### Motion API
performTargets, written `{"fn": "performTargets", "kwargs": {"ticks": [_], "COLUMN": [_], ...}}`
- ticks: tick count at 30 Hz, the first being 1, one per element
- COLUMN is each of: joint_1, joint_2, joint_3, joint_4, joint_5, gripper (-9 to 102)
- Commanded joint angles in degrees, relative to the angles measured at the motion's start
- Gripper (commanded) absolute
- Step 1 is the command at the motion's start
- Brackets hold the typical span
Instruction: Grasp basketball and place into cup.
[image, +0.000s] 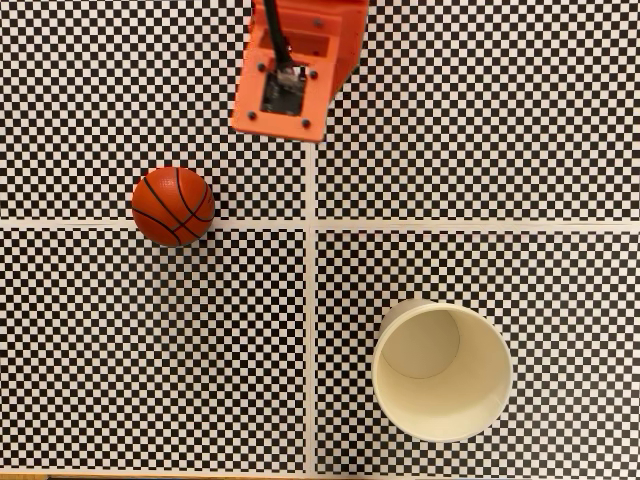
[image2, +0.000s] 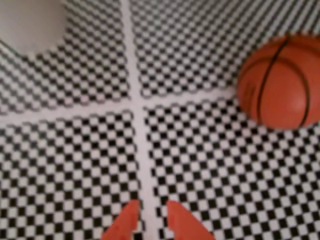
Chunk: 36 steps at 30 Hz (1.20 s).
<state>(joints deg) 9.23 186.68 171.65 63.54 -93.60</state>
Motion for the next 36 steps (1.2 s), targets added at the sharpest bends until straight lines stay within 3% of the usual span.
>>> {"fn": "performTargets", "kwargs": {"ticks": [1,12,22,36], "joint_1": [0.35,1.67,7.38,12.74], "joint_2": [-3.69,-20.30,-48.43,-78.31], "joint_3": [-5.98,-19.95,-42.10,-69.52], "joint_4": [0.00,0.70,0.88,8.96], "joint_5": [1.05,2.11,1.58,0.18], "gripper": [0,0,0,0]}}
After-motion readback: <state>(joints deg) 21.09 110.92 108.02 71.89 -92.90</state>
